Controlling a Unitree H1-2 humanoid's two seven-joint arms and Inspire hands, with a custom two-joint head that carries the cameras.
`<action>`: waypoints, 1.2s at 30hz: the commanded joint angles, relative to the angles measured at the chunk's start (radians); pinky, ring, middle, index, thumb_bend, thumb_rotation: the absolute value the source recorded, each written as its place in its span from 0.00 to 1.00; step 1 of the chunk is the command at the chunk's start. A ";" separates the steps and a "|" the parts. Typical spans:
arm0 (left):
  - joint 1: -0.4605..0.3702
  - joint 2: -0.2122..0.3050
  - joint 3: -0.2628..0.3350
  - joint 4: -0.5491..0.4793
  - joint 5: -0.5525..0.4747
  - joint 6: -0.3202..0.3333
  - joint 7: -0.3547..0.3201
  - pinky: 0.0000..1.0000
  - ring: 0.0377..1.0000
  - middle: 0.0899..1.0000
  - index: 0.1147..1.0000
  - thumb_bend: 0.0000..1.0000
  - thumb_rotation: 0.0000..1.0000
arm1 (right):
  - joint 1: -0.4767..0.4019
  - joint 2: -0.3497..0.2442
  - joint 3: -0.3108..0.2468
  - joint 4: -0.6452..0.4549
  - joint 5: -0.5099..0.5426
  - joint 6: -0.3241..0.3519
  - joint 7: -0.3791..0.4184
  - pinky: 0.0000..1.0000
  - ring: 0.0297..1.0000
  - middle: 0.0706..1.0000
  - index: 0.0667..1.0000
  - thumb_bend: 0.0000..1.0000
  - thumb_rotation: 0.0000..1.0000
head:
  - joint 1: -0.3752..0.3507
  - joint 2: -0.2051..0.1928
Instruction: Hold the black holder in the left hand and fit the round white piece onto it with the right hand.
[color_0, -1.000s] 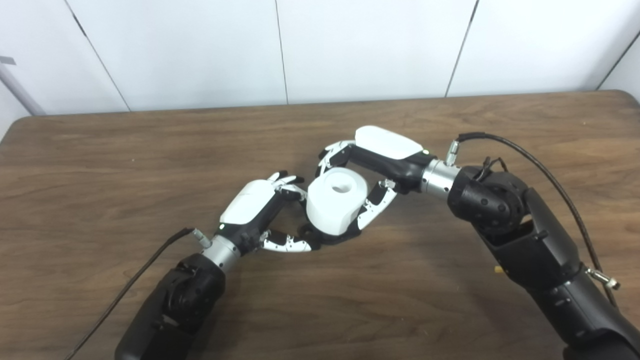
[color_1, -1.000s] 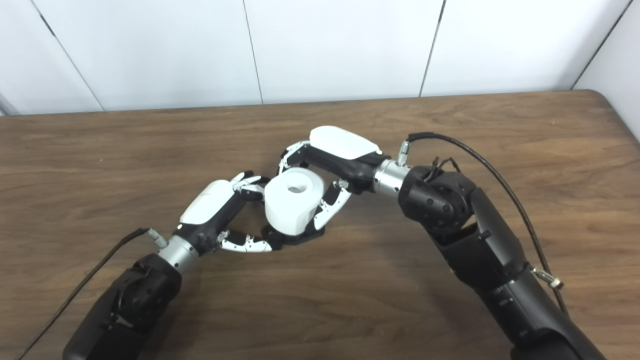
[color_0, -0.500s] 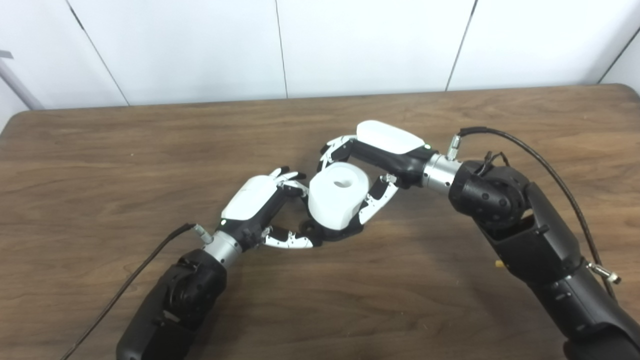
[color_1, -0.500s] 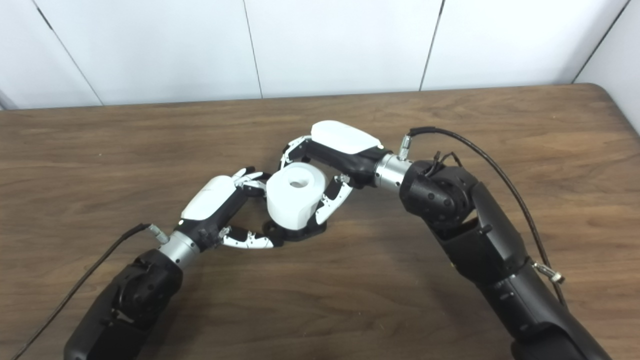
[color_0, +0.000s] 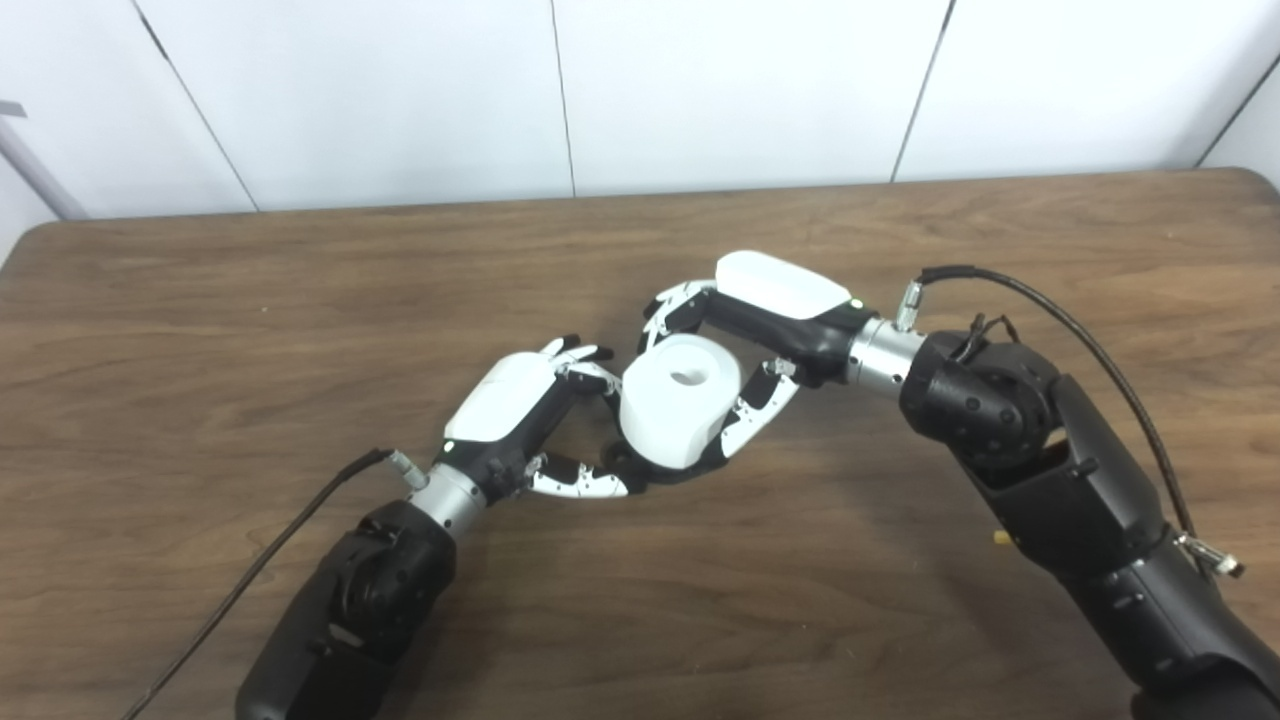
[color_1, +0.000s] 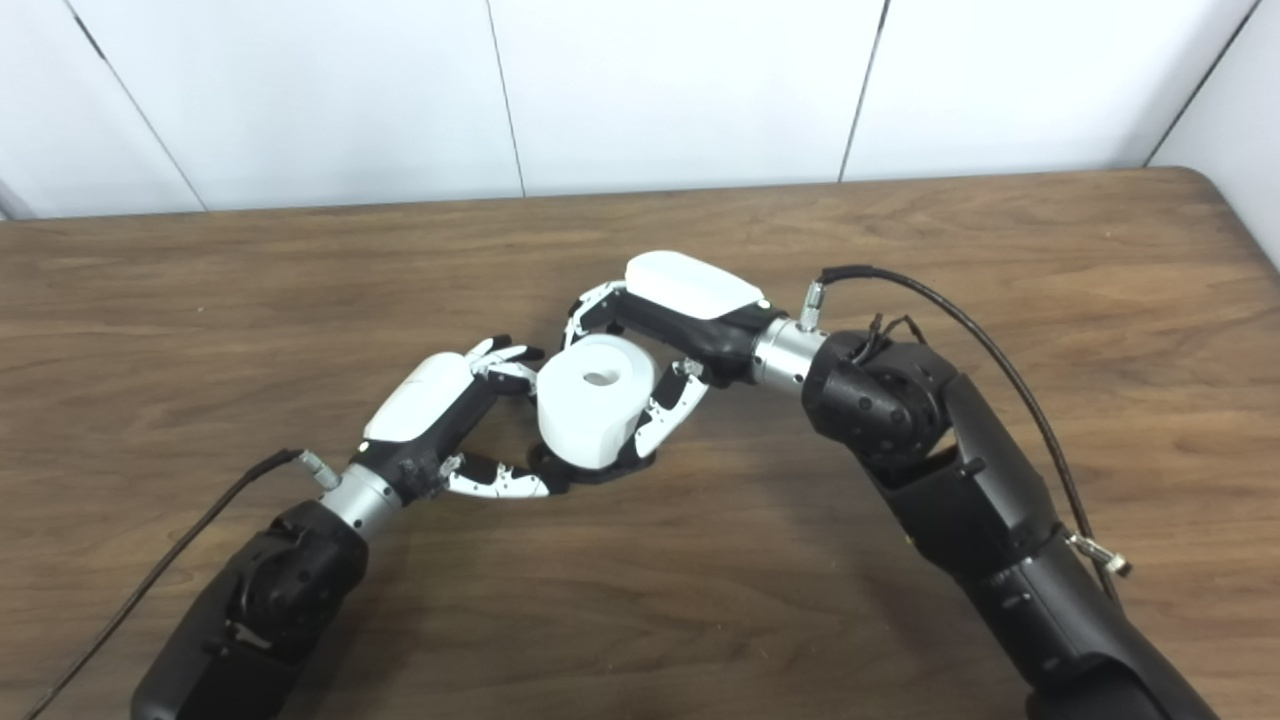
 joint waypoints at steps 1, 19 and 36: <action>-0.008 0.000 0.000 -0.035 0.000 0.003 -0.014 0.99 0.90 0.65 0.42 0.52 0.05 | -0.014 -0.011 -0.001 -0.012 -0.002 -0.020 -0.009 0.68 0.84 0.69 0.44 0.53 0.14 | -0.003 0.002; 0.001 -0.009 0.005 -0.053 0.006 0.016 -0.023 1.00 0.90 0.65 0.42 0.52 0.05 | 0.012 -0.011 0.021 -0.001 -0.035 -0.040 -0.037 0.68 0.83 0.69 0.44 0.53 0.14 | -0.002 0.002; 0.004 -0.016 0.006 -0.054 0.006 0.023 -0.022 1.00 0.90 0.65 0.42 0.52 0.05 | 0.024 -0.016 0.016 -0.023 -0.039 -0.043 -0.036 0.66 0.80 0.70 0.53 0.75 0.21 | -0.007 0.010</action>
